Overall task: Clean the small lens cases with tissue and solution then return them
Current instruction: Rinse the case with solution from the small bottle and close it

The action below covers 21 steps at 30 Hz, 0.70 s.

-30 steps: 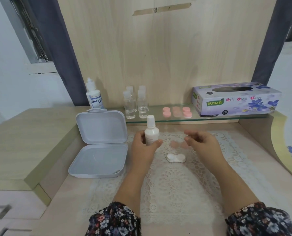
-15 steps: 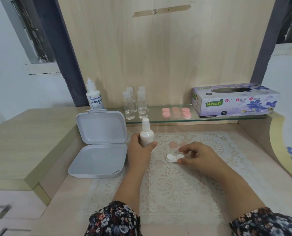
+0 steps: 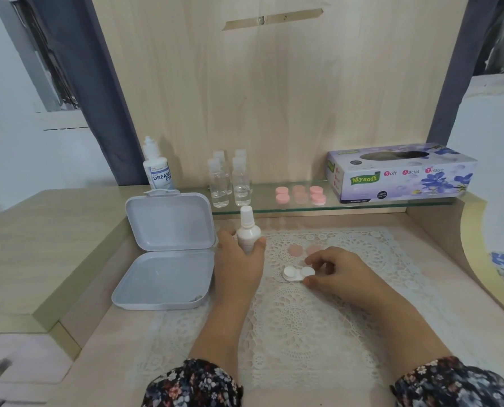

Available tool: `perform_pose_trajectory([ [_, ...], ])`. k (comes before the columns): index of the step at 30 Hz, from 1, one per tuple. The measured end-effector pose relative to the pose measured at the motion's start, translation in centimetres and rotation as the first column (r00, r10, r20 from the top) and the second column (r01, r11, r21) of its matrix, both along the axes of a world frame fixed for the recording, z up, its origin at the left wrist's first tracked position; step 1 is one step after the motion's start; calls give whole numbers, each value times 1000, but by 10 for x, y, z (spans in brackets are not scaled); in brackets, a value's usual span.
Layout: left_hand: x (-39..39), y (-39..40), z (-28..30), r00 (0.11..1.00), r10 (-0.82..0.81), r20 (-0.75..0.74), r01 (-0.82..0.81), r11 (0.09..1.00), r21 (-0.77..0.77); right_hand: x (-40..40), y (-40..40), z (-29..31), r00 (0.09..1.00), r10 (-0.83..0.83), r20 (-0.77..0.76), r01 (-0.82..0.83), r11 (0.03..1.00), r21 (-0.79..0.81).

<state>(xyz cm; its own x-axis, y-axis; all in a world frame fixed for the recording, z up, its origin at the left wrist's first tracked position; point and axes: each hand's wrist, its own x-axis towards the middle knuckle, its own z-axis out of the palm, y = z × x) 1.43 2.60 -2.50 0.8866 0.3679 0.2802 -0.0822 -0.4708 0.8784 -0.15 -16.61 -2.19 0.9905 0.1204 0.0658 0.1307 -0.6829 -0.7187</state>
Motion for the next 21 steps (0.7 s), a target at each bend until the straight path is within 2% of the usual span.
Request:
perform_pose_trajectory([
  [5, -7, -3, 3, 978, 95, 185, -112, 990, 81, 1, 0, 0, 1000, 6, -1, -6, 1000, -9],
  [9, -13, -4, 6, 958, 95, 269, -118, 991, 68, 1, 0, 0, 1000, 8, -3, -8, 1000, -12],
  [15, -14, -12, -1, 948, -214, 235, 172, 967, 189, 1, 0, 1, 1000, 9, 3, -9, 1000, -27],
  [21, -9, -13, -8, 912, -406, 59, 395, 908, 141, 0, 0, 0, 1000, 10, 19, -10, 999, -34],
])
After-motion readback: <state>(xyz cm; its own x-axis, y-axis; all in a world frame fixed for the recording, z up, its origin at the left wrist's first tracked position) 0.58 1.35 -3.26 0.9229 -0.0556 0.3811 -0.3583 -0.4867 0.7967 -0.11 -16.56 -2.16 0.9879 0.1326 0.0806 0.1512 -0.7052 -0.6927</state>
